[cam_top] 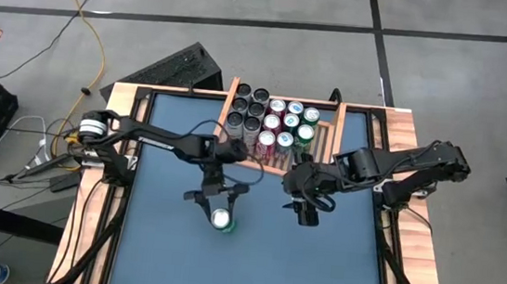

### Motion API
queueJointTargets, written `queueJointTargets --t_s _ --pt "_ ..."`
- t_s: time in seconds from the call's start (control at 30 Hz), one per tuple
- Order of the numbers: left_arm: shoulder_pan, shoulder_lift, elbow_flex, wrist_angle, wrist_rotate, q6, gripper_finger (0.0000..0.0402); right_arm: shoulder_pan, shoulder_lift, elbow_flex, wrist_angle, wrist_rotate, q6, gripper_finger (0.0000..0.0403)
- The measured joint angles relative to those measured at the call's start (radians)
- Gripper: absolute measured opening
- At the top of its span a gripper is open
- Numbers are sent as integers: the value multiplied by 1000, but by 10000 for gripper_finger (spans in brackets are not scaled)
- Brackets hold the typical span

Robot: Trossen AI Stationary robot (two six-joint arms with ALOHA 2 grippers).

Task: Place canned beverage on shelf
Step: Put the green soda can on the shelf aligned with the other green soda can

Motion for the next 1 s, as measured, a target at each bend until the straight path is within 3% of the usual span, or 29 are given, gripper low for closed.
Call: queueJointTargets --t_s 0.2,0.27,0.4,0.57,0.77,1.0 --pt "1 78 15 6 -76 -123 249 0 0 0 -1 0 0 281" --pt "1 85 16 6 -56 -133 249 0 0 0 -1 0 0 281" --pt "-1 81 15 13 -61 -148 249 -2 0 0 -1 0 2 281" --pt "-23 62 15 40 -156 -252 250 -2 0 0 -1 0 11 281" --pt "-54 55 15 48 -191 -243 252 6 0 0 -3 0 26 281" --pt "-58 56 14 40 -255 -292 316 14 0 0 -3 0 35 281"
